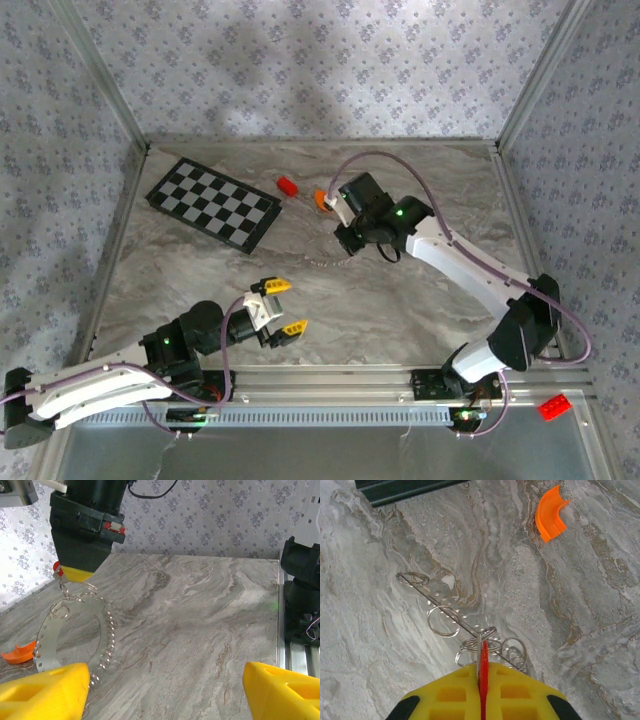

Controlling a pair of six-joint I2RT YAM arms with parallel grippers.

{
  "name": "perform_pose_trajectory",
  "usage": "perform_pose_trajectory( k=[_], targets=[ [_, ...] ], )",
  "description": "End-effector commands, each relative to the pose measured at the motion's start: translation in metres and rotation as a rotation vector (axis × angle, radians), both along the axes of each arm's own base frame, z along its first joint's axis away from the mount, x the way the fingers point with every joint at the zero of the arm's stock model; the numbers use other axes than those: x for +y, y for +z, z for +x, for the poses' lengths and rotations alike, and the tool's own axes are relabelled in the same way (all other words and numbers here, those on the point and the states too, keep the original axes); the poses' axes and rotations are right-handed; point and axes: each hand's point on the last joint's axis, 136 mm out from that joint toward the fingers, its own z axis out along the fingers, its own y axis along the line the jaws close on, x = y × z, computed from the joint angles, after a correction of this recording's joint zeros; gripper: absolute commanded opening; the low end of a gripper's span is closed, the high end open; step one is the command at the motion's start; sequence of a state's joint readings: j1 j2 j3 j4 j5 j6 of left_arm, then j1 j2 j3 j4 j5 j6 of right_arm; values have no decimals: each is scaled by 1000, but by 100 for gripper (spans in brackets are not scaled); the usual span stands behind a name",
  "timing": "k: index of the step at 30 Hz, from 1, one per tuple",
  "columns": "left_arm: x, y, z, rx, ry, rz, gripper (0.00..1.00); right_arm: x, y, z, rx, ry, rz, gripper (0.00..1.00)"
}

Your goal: Put the keys on the keyring

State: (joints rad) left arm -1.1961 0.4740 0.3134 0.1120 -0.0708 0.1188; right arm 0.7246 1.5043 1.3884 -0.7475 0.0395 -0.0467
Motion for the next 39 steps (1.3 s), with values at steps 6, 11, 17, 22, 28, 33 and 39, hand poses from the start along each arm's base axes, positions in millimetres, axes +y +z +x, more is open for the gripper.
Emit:
perform_pose_trajectory(
  k=[6,11,17,22,28,33,39],
  targets=[
    [2,14,6,-15,39,-48,83,17,13,24,-20,-26,98,0],
    [1,17,9,-31,48,-50,84,26,13,31,-14,-24,123,0],
    [-2,14,8,-22,39,-43,85,32,6,38,8,-28,151,0],
    [0,17,7,-20,40,-49,85,40,9,46,-10,-28,180,0],
    [7,16,13,-52,81,-35,85,50,2,51,6,-23,197,0],
    [9,18,16,-69,103,-22,85,60,-9,55,26,-14,207,0],
    [10,17,18,-68,113,-29,85,65,-12,51,39,4,211,0]
  ],
)
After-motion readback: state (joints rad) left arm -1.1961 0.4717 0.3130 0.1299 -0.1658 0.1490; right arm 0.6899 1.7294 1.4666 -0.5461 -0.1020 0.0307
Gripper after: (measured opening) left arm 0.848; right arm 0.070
